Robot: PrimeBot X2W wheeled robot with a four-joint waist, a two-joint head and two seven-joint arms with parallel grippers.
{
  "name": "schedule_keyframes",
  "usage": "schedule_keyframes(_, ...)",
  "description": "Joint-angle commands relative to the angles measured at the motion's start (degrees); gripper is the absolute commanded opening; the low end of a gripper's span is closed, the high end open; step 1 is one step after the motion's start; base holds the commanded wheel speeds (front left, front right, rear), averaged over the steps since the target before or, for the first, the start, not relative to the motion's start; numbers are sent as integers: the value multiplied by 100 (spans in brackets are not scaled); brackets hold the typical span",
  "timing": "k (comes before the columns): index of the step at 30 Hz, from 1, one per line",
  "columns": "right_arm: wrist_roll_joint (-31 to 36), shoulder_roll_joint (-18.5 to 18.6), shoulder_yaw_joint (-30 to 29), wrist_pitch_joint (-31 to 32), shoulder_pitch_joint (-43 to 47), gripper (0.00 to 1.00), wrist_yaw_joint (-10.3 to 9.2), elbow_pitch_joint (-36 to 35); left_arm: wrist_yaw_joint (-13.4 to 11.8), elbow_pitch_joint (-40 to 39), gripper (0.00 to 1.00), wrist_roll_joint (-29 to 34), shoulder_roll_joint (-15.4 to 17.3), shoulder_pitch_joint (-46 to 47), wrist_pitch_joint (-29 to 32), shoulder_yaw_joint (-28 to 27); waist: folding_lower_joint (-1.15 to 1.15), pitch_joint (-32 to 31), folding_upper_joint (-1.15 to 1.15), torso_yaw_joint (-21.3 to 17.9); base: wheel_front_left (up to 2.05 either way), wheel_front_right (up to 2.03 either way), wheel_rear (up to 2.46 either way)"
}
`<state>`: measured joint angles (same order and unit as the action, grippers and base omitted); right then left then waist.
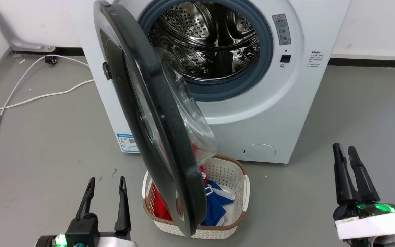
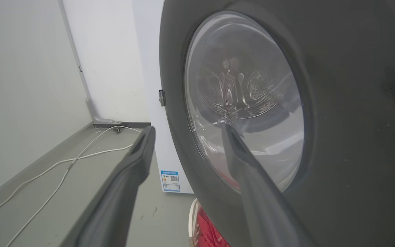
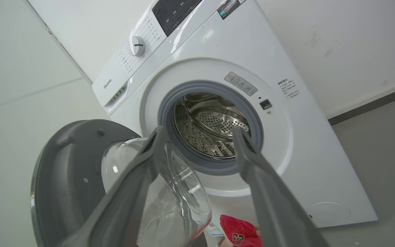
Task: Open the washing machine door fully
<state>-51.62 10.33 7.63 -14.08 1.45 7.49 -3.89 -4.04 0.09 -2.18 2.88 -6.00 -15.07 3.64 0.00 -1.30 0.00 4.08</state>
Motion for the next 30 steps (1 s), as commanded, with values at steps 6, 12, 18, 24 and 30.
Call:
schedule_keyframes(6,2070,-205,-378,-109,-89,100,1,-178,-12,-45,100,45,2,-95,-16,-55,0,-20,0,-104,0,0,0)
schedule_keyframes(12,3695,-428,-506,-110,226,100,1,-311,0,-31,100,42,1,-72,-16,-27,0,-27,0,-117,0,0,0)
schedule_keyframes(18,4328,-626,-701,-111,578,100,1,-67,-22,-26,100,6,0,-83,-16,-2,0,-58,0,-96,0,0,0)
schedule_keyframes(24,4489,-735,-903,-111,859,100,1,-1,-39,-12,100,-30,0,-103,-16,27,0,-82,0,-77,0,0,0)
schedule_keyframes(30,4458,-751,-1018,-112,1062,100,1,27,-50,-7,100,-38,1,-126,-16,36,0,-94,0,-63,0,0,0)
